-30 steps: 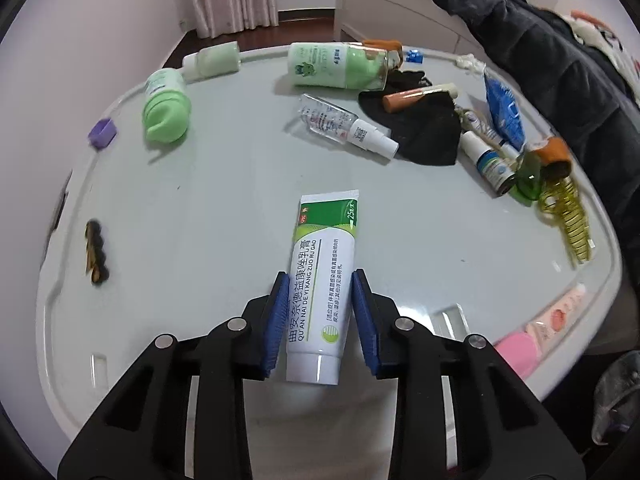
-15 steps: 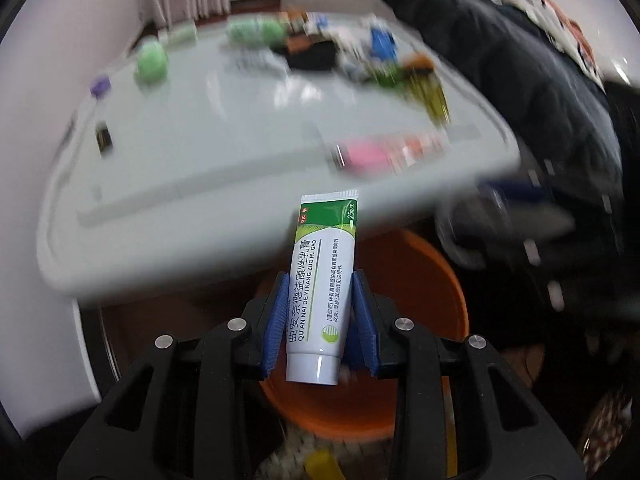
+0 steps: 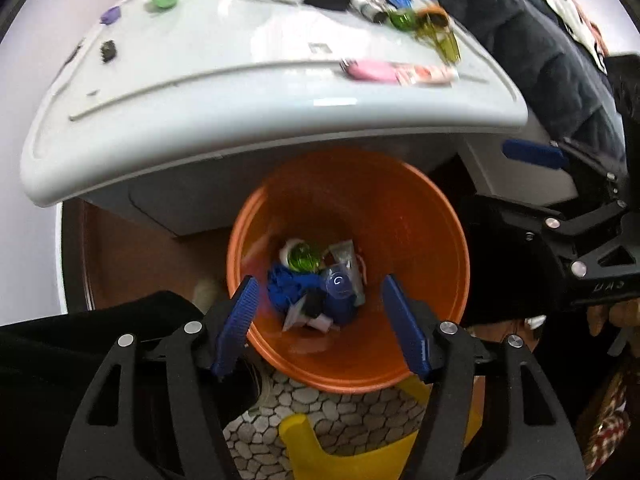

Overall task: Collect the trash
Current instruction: 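Release the ointment tube and clear cup into the orange bin, then grasp the green pump bottle with the left tool while the right tool grasps the blue swab packet, then carry the green pump bottle and blue packet over the orange bin and release both, then grasp the white-lidded green jar with the left tool while the right tool grasps the orange plush toy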

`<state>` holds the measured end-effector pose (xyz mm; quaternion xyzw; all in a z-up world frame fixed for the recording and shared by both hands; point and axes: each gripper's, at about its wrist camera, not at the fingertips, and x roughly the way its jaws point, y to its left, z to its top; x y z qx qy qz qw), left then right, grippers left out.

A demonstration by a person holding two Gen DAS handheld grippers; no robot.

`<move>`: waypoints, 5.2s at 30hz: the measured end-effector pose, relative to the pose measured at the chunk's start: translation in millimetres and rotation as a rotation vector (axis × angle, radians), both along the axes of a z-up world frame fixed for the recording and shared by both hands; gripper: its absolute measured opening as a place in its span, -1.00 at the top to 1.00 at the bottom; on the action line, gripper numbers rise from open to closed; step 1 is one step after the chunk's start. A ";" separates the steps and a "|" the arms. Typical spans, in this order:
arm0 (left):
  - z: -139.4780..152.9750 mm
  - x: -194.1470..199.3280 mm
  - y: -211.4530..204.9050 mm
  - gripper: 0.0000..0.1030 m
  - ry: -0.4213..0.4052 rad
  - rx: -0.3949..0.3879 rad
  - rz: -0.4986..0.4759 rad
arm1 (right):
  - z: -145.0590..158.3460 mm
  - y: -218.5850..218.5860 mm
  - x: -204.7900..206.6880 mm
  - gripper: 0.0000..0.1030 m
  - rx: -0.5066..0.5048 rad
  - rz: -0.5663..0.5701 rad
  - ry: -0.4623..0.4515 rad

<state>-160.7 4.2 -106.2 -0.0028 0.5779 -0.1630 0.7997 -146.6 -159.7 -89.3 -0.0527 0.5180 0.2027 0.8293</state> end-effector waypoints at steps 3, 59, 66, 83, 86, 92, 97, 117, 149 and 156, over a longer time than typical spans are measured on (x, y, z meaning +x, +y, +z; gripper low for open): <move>4.8 7.7 3.7 -0.23 -0.014 -0.012 0.020 | 10.6 -12.6 10.2 -0.81 0.043 -0.053 -0.016; 34.9 390.5 -16.0 -0.57 -0.150 -0.196 -0.189 | 109.0 -89.0 164.0 -0.89 0.062 -0.258 -0.297; 45.1 369.1 -55.9 -0.57 -0.359 0.183 -0.460 | 108.3 -102.5 166.1 -0.89 0.114 -0.292 -0.271; 21.8 367.7 -37.9 -0.03 -0.219 0.138 -0.322 | 105.4 -112.8 198.5 -0.89 0.053 -0.343 -0.257; 37.2 342.6 -29.4 -0.02 -0.227 0.089 -0.238 | 99.3 -112.5 232.7 -0.89 0.035 -0.349 -0.215; 65.4 296.4 -14.4 0.00 -0.256 0.009 -0.132 | 43.1 -96.4 312.6 -0.88 -0.012 -0.378 -0.060; 73.3 278.7 -3.7 0.02 -0.265 -0.051 -0.093 | 4.5 -85.6 341.8 -0.20 -0.106 -0.404 0.012; 100.8 216.5 -12.3 0.06 -0.343 -0.115 -0.130 | 98.1 -48.3 247.2 0.44 0.085 -0.207 -0.177; 96.5 75.9 44.0 -0.41 -0.229 -0.153 0.111 | 62.6 -34.1 54.4 -0.75 0.140 -0.163 -0.035; 111.5 183.0 72.0 -0.54 -0.323 -0.091 0.307 | 112.2 -49.8 123.9 -0.85 0.152 -0.218 -0.192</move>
